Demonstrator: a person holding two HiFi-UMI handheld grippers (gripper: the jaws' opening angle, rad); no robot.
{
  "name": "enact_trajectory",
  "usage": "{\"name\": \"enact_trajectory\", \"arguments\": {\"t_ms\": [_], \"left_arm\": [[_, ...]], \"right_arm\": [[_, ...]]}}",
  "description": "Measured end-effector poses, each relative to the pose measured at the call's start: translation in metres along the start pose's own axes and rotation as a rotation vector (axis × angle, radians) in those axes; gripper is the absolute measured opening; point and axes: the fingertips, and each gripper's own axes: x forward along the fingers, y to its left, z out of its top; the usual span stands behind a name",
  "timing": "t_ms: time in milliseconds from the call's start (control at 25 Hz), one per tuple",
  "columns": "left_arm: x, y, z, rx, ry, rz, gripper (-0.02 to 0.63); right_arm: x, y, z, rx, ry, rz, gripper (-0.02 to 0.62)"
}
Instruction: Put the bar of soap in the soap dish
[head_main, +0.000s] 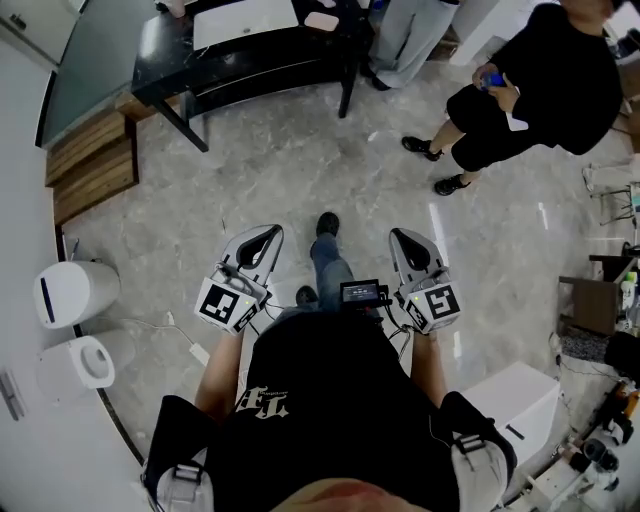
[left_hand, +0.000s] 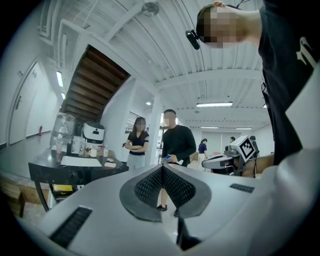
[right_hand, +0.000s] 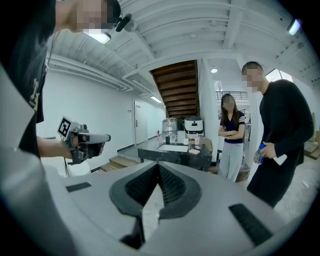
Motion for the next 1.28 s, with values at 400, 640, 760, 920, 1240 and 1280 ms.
{"name": "enact_trajectory", "arguments": {"t_ms": [400,640,760,920,1240,1280], "left_arm": [[0.113,0.092,0.027,0.043,0.018,0.016,0.008],[0.201,0.142,0.055,0.085,0.029,-0.007,0.008],[0.237,0.156,0.062,0.096,0.031,-0.020,0.008],[0.269,0.175,0.065,0.095,0.040,-0.019,0.008],[0.311,0.218,0.063,0.069,0.050,-0.025,0.008],[0.317,0.224,0.063,0.068,0.050,-0.031,0.008]], "right_arm": [[0.112,-0.100,0.034,0.009,-0.033,0.031,0.008],[0.168,-0.183,0.058,0.029,-0.058,0.010,0.008],[0.185,-0.215,0.060,0.048,-0.057,-0.005,0.008],[0.209,-0.239,0.060,0.068,-0.042,-0.001,0.008],[0.258,-0.265,0.060,0.084,-0.013,0.004,0.008],[0.264,-0.269,0.061,0.086,-0.011,0.001,0.008]]}}
